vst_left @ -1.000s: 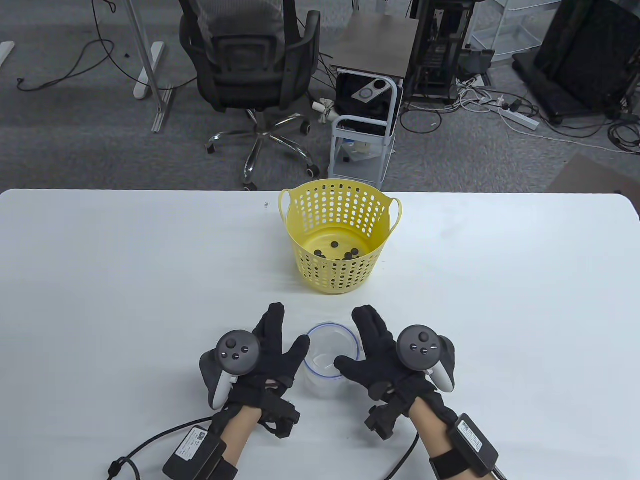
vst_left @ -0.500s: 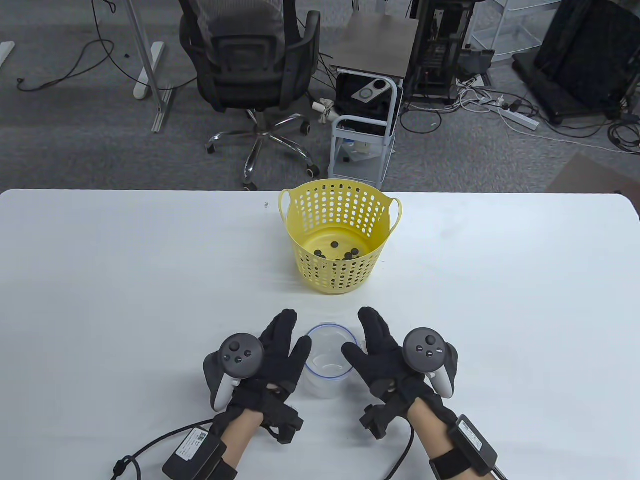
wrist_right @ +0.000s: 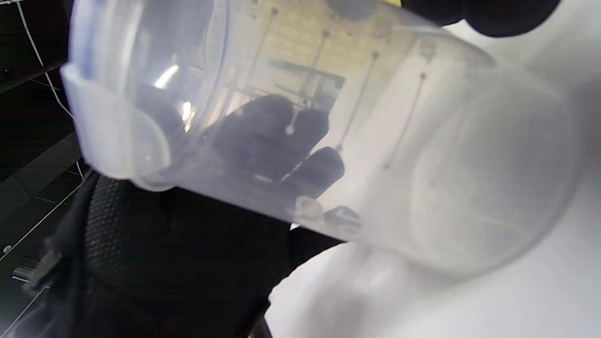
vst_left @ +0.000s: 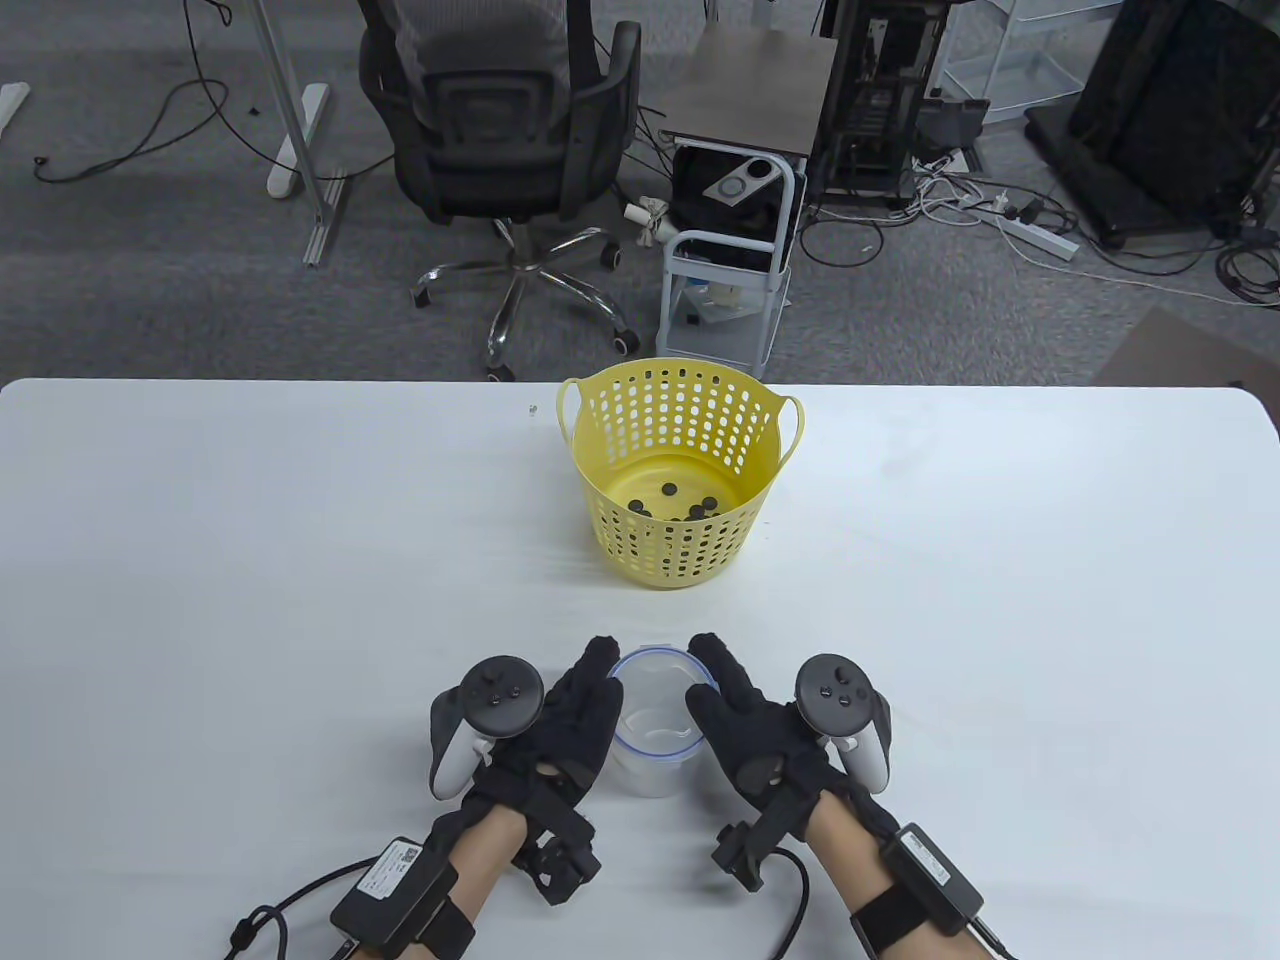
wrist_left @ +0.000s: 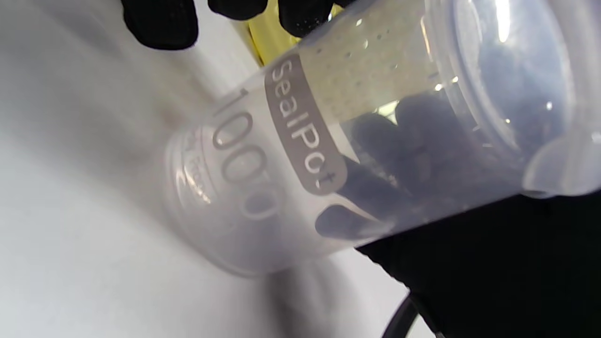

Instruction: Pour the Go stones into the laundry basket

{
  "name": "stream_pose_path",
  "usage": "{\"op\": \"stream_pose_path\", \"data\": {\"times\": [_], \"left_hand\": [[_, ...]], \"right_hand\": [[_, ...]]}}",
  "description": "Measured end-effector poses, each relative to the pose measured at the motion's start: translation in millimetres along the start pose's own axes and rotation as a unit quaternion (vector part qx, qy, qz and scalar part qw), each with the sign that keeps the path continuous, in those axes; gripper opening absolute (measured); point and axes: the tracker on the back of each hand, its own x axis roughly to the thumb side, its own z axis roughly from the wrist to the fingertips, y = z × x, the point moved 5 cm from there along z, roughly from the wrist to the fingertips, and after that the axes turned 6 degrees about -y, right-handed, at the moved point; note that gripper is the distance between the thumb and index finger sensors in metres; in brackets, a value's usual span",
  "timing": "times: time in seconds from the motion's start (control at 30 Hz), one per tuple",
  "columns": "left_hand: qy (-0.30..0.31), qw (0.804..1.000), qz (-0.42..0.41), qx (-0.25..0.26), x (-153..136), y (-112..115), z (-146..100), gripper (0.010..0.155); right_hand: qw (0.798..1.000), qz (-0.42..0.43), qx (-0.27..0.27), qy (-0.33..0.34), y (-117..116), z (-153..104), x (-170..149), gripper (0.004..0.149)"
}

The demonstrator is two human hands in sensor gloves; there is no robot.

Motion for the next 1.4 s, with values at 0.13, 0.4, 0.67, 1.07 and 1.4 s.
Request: {"op": "stream_pose_path", "data": {"times": [0.13, 0.4, 0.67, 1.07, 1.4], "left_hand": [[-0.004, 1.0, -0.005, -0.003, 0, -1, 0, 0.085], [0.023, 0.997, 0.031, 0.071, 5, -14, -3, 0.086], [0.075, 0.975, 0.101, 0.184, 29, -50, -29, 0.084], [0.089, 0.908, 0.247, 0.326, 39, -98, -68, 0.081], [0.009, 0.897, 0.304, 0.319, 9, -118, -61, 0.088]], "right_hand": [[1.0, 0.004, 0.017, -0.01, -2, 0, -2, 0.084], [0.998, -0.047, -0.028, -0.001, 10, -2, 7, 0.085], [0.989, -0.098, -0.101, 0.041, 35, -14, 31, 0.085], [0.926, -0.288, -0.228, 0.084, 79, -42, 66, 0.083], [0.879, -0.405, -0.248, 0.026, 84, -34, 49, 0.085]]}}
